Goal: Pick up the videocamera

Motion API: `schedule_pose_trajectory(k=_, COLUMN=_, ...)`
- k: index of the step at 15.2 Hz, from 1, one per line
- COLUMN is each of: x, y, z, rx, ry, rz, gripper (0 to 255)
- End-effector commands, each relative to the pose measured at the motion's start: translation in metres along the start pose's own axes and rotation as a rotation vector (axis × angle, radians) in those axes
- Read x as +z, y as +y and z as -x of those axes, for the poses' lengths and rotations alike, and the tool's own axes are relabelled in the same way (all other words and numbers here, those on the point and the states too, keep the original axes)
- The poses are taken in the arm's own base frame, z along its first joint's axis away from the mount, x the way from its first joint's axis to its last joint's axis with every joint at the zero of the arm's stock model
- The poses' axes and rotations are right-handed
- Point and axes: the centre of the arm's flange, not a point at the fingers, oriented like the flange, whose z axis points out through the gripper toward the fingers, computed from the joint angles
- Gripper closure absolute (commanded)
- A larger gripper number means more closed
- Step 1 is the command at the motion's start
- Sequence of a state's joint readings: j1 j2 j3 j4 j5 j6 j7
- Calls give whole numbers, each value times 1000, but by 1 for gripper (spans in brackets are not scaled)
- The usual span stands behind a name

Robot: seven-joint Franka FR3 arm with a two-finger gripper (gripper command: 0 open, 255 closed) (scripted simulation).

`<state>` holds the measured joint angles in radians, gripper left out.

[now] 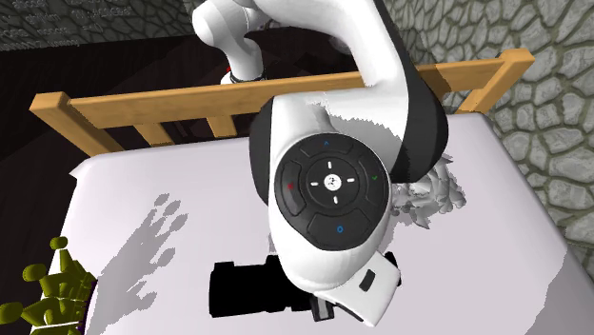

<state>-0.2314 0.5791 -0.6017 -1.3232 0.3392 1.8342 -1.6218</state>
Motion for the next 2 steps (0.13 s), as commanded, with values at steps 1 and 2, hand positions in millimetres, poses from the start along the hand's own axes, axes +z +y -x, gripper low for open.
schedule_pose_trajectory(k=1, x=-8, y=0, z=1, rx=0, ry=1, rz=4, gripper=255)
schedule_pose_trajectory(k=2, x=-8, y=0, z=1, rx=0, ry=1, rz=4, gripper=255)
